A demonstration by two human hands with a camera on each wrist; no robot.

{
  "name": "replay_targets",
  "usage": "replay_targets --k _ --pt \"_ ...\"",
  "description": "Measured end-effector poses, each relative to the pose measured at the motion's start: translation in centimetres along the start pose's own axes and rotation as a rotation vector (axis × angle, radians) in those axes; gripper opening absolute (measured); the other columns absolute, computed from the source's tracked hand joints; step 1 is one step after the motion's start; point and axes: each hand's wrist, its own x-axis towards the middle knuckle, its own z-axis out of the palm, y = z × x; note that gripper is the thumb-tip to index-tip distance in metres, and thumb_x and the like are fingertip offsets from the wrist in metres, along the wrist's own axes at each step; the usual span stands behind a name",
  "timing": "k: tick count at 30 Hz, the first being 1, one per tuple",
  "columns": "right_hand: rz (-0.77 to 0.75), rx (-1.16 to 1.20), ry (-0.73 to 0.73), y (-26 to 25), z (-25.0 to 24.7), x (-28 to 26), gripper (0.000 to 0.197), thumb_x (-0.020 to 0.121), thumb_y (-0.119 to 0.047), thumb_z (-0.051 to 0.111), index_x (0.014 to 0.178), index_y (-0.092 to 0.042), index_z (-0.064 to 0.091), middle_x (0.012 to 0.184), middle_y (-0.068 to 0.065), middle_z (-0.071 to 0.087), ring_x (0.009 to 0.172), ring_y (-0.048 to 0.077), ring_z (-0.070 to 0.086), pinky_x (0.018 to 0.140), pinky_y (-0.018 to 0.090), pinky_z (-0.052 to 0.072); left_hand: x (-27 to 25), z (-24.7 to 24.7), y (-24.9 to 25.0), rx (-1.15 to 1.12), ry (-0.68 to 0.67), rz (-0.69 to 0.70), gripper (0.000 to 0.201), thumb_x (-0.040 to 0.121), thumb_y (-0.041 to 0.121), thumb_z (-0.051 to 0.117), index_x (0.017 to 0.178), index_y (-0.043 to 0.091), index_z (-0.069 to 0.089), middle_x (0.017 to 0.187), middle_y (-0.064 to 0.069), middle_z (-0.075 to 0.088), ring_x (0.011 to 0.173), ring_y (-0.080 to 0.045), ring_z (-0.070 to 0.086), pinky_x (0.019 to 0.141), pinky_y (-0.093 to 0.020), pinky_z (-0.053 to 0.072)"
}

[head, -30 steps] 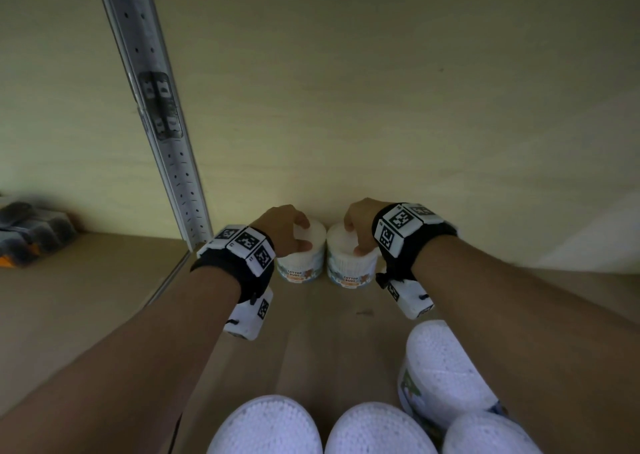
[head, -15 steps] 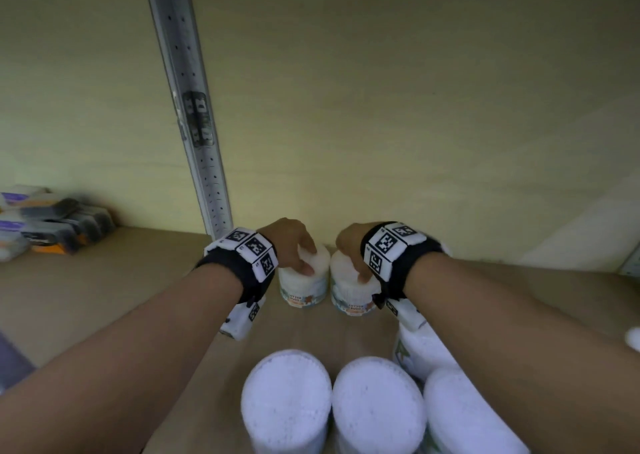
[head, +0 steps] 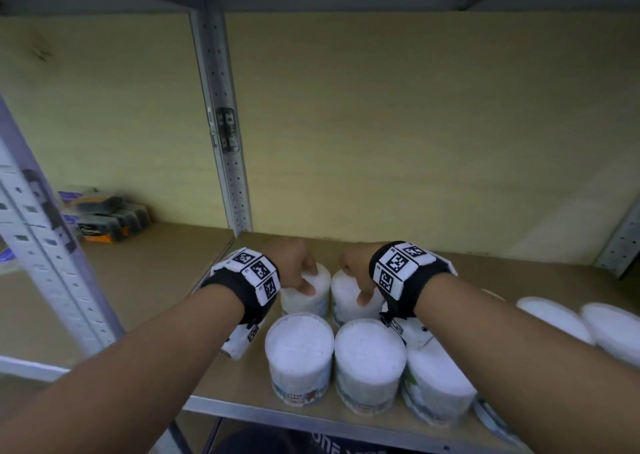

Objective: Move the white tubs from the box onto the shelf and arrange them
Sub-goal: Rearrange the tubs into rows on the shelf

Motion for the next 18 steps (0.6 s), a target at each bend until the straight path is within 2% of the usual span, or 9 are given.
replay_targets --k 3,7,9,11,12,14,15,16,18 --pt "-0.016 0.034 0.011 -0.6 -0.3 -2.1 0.059 0.044 -0.048 0.085 0.076 -0.038 0.036 0.088 -0.005 0.067 0.076 0.022 0.066 0.071 0.041 0.059 -0.8 0.2 0.5 0.013 0.005 -0.013 0.049 0.078 0.032 0.076 0.122 0.013 0.066 0.123 -0.002 0.067 0.110 -0.018 0.062 0.090 -0.023 0.045" --pt "0.042 0.082 0.036 0.0 1.1 -1.0 0.073 0.030 -0.058 0.081 0.071 -0.036 0.026 0.077 -0.006 0.065 0.066 0.022 0.065 0.065 0.042 0.059 -1.4 0.5 0.8 0.010 0.005 -0.013 0.048 0.078 0.030 0.076 0.122 0.012 0.066 0.121 -0.003 0.067 0.107 -0.019 0.062 0.086 -0.022 0.043" --pt "0.052 0.123 0.012 0.6 2.2 0.0 0.069 0.027 -0.058 0.080 0.074 -0.037 0.034 0.072 -0.005 0.065 0.061 0.021 0.064 0.062 0.040 0.058 -1.7 0.7 1.0 0.005 0.007 -0.018 0.046 0.079 0.029 0.076 0.121 0.012 0.066 0.120 -0.004 0.067 0.107 -0.021 0.062 0.085 -0.023 0.044" --pt "0.041 0.147 -0.005 0.5 2.4 -0.9 0.057 0.036 -0.051 0.083 0.077 -0.035 0.047 0.075 0.000 0.070 0.056 0.017 0.062 0.061 0.034 0.057 -1.9 0.8 1.2 0.010 0.009 -0.026 0.045 0.080 0.028 0.075 0.121 0.012 0.065 0.121 -0.006 0.065 0.109 -0.022 0.061 0.089 -0.027 0.046" --pt "0.039 0.137 0.006 -0.5 1.0 -3.5 0.053 0.043 -0.048 0.084 0.082 -0.031 0.053 0.081 0.003 0.072 0.056 0.018 0.058 0.059 0.030 0.053 -2.0 0.9 1.2 0.013 0.009 -0.030 0.045 0.081 0.027 0.074 0.122 0.011 0.064 0.122 -0.006 0.064 0.110 -0.023 0.060 0.091 -0.029 0.046" --pt "0.015 0.158 0.030 -2.1 -0.6 -7.5 0.050 0.063 -0.037 0.084 0.104 -0.020 0.061 0.103 0.007 0.072 0.072 0.023 0.061 0.064 0.028 0.049 -2.2 1.1 1.3 0.025 0.014 -0.036 0.045 0.082 0.028 0.073 0.122 0.012 0.062 0.123 -0.007 0.062 0.111 -0.024 0.059 0.093 -0.032 0.047" --pt "0.013 0.181 0.013 -2.4 -0.7 -8.4 0.052 0.073 -0.029 0.080 0.118 -0.013 0.059 0.114 0.010 0.068 0.085 0.026 0.062 0.067 0.028 0.048 -2.4 1.2 1.4 0.035 0.013 -0.043 0.045 0.082 0.028 0.072 0.123 0.013 0.061 0.124 -0.007 0.061 0.111 -0.024 0.058 0.093 -0.033 0.047" --pt "0.011 0.189 0.011 -2.5 -0.9 -9.1 0.055 0.080 -0.023 0.076 0.127 -0.008 0.054 0.123 0.012 0.063 0.097 0.027 0.062 0.072 0.028 0.048 -2.6 1.2 1.4 0.044 0.017 -0.053 0.045 0.083 0.029 0.070 0.125 0.014 0.060 0.126 -0.007 0.060 0.112 -0.024 0.058 0.094 -0.033 0.047" --pt "0.011 0.230 0.071 -2.5 -1.2 -10.7 0.056 0.085 -0.022 0.071 0.135 -0.006 0.049 0.133 0.012 0.056 0.114 0.028 0.058 0.086 0.030 0.048 -2.8 1.3 1.7 0.046 0.037 -0.070 0.047 0.085 0.029 0.066 0.129 0.016 0.056 0.130 -0.006 0.058 0.115 -0.023 0.056 0.096 -0.033 0.048"
